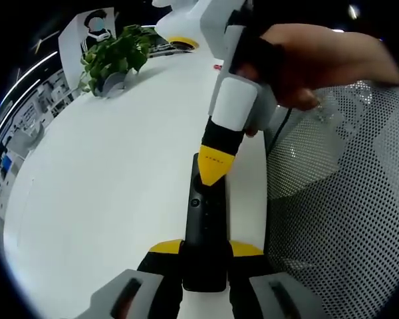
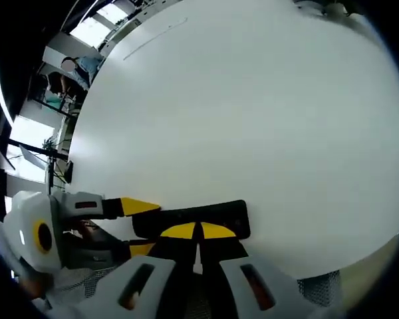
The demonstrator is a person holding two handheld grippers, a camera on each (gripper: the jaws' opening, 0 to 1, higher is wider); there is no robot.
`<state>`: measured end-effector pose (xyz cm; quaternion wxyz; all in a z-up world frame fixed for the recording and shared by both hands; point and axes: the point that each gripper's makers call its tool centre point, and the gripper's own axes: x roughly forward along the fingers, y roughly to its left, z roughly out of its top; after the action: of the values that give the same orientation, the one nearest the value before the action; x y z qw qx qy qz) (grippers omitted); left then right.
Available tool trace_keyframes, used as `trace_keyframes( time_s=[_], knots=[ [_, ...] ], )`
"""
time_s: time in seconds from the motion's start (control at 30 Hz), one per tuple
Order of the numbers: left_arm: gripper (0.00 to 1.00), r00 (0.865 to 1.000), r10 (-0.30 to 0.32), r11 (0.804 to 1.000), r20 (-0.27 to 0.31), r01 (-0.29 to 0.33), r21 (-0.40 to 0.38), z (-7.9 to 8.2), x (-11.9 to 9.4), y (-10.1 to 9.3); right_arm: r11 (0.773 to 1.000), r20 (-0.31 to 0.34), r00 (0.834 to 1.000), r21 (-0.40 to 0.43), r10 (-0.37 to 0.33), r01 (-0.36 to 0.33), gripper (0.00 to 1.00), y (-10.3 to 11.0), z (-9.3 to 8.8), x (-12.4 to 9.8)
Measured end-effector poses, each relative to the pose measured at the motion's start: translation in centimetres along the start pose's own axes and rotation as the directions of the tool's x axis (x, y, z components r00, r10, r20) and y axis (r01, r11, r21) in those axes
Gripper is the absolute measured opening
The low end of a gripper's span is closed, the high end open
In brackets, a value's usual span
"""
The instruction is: Press the specified remote control buttons in sequence, fully releasing each button before pressing the next.
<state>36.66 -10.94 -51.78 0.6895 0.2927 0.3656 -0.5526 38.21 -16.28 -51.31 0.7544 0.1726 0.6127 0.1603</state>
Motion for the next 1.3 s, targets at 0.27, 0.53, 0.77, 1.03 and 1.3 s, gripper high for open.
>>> trace_keyframes(
  time_s=[0.27,0.53,0.77,1.03,1.3],
  knots=[
    [0.25,1.000,0.001,1.000,-0.003,-0.001,0.003,0.1,0.0,0.1,0.998,0.059,0.998,-0.059,0.012,-0.008,0.00,1.0,1.1,-0.8],
    [0.24,0.999,-0.037,0.998,0.004,0.037,0.060,0.4,0.2,-1.1,0.979,0.010,0.999,-0.200,-0.038,0.039,0.00,1.5,0.6,-0.3],
    [0.24,0.999,-0.043,0.997,0.006,0.042,0.066,0.4,0.3,-1.1,0.966,-0.028,0.998,-0.253,-0.057,0.048,0.00,1.9,-0.1,0.0],
    [0.25,0.999,-0.045,0.997,0.013,0.044,0.062,0.5,0.2,-1.2,0.989,-0.161,0.987,-0.150,-0.012,-0.013,0.00,2.0,-0.9,0.4],
    [0.25,0.999,-0.046,0.997,0.010,0.045,0.068,0.5,0.2,-1.2,0.989,-0.291,0.956,-0.150,-0.043,-0.001,0.00,1.2,-0.2,0.2]
  ],
)
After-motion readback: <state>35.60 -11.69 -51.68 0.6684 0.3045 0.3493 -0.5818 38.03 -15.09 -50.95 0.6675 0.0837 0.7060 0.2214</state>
